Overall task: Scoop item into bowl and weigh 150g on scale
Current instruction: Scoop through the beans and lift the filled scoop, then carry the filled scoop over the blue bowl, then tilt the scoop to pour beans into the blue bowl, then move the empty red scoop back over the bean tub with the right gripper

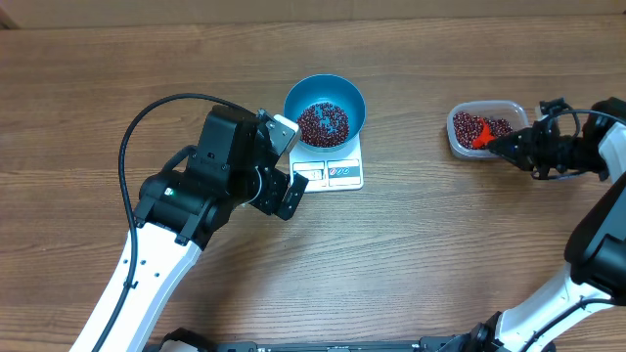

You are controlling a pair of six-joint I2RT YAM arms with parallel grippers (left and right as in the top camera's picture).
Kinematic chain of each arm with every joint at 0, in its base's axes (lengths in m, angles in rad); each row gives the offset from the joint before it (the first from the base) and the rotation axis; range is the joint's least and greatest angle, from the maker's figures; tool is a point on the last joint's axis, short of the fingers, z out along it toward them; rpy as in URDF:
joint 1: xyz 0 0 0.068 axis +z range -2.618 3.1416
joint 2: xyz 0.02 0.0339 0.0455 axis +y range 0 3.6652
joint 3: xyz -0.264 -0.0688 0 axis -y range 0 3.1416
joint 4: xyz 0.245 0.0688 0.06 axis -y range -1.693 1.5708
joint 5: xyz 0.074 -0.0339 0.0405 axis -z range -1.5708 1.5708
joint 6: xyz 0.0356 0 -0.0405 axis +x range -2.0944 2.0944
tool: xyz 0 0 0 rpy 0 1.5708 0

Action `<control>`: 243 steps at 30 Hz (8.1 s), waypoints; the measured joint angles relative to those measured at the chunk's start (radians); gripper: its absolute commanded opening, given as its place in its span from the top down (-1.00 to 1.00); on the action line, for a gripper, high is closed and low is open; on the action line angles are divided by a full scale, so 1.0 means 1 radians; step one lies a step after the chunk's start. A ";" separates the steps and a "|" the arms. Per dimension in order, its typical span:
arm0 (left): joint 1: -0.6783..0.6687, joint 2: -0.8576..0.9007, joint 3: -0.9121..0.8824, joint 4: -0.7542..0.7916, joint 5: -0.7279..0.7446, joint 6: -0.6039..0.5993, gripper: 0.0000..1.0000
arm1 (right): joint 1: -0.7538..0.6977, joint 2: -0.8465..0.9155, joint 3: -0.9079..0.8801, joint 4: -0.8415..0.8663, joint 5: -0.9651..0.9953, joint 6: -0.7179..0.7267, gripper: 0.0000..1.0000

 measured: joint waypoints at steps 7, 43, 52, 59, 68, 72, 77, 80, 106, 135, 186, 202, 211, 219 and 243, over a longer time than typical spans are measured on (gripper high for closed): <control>0.000 0.000 0.000 0.000 0.000 0.000 -0.99 | -0.031 0.000 -0.001 -0.034 -0.035 -0.036 0.93; 0.000 0.000 0.000 0.000 0.000 0.000 -1.00 | -0.107 0.000 -0.001 -0.080 -0.192 -0.113 0.93; 0.000 0.000 0.000 0.000 0.000 0.000 -0.99 | -0.107 0.000 -0.001 -0.134 -0.247 -0.171 0.93; 0.000 0.000 0.000 0.000 0.000 0.000 -0.99 | -0.107 0.000 -0.002 -0.141 -0.271 -0.195 0.93; 0.000 0.000 0.000 0.000 0.000 0.000 -0.99 | -0.107 0.000 -0.002 -0.145 -0.279 -0.203 0.93; 0.000 0.000 0.000 0.000 0.000 0.000 -0.99 | -0.107 0.000 -0.002 -0.174 -0.309 -0.231 0.93; 0.000 0.000 0.000 0.000 0.000 0.000 -0.99 | -0.106 0.000 -0.002 -0.209 -0.378 -0.277 0.93; 0.000 0.000 0.000 0.000 0.000 0.000 -0.99 | -0.103 0.000 -0.002 -0.219 -0.410 -0.289 0.93; 0.000 0.000 0.000 0.000 0.000 0.000 -0.99 | 0.360 0.001 0.155 -0.188 -0.514 -0.277 0.93; 0.000 0.000 0.000 0.000 0.000 0.000 -0.99 | 0.715 -0.077 0.206 0.185 0.172 0.237 0.93; 0.000 0.000 0.000 0.000 0.000 0.000 -0.99 | 1.006 -0.229 0.210 0.157 0.843 0.120 0.93; 0.000 0.000 0.000 0.000 0.000 0.000 -0.99 | 1.019 -0.229 0.210 0.157 0.894 0.105 0.93; 0.000 0.000 0.000 0.000 0.000 0.000 -0.99 | 1.018 -0.229 0.210 0.157 0.893 0.105 0.93; 0.000 0.000 0.000 0.000 0.000 0.000 -0.99 | 1.019 -0.229 0.210 0.157 0.893 0.104 0.93; 0.000 0.000 0.000 0.000 0.000 0.000 -0.99 | 0.947 -0.247 0.210 0.145 0.874 0.167 0.93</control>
